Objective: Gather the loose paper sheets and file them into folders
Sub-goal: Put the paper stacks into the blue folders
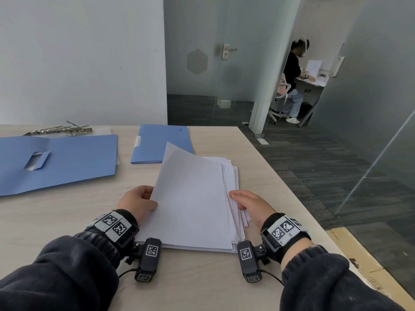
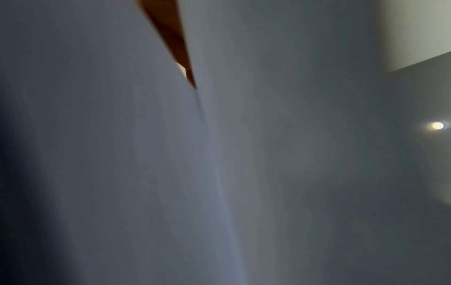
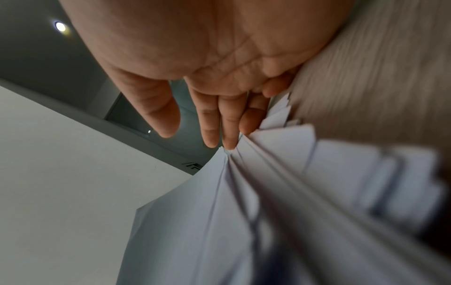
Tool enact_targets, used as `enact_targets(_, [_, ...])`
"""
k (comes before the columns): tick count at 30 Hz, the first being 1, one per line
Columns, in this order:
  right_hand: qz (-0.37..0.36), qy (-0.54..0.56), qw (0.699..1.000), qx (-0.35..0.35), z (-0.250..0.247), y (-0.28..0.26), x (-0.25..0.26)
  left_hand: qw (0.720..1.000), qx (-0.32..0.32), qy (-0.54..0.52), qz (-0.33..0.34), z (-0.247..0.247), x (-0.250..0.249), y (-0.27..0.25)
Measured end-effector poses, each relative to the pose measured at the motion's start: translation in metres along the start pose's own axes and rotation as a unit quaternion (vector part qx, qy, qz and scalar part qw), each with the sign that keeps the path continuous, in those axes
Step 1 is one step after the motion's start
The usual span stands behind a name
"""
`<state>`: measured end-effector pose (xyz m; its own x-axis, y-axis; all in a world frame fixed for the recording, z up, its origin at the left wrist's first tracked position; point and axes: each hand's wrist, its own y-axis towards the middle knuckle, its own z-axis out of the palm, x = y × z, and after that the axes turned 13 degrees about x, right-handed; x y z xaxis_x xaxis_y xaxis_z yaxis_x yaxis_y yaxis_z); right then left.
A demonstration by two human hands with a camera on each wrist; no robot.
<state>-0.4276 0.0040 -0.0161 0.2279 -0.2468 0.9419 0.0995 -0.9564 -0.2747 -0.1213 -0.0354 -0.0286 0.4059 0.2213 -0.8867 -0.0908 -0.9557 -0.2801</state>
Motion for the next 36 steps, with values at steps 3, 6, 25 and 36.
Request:
enact_targets(3, [-0.002, 0.000, 1.000, 0.001, 0.000, 0.000, -0.001, 1.000, -0.006, 0.011, 0.001, 0.000, 0.000, 0.000])
enact_targets(6, [-0.002, -0.003, 1.000, 0.001, 0.000, 0.000, -0.001, 1.000, -0.012, 0.019, 0.005, 0.000, -0.001, 0.000])
enact_targets(25, [0.005, -0.024, 1.000, 0.019, -0.001, -0.004, 0.002, 1.000, -0.030, 0.006, -0.005, -0.010, -0.003, -0.003])
enact_targets(36, [-0.038, -0.007, 0.999, -0.033, 0.008, -0.010, 0.029, 0.983, -0.007, -0.147, 0.112, -0.025, -0.027, -0.041])
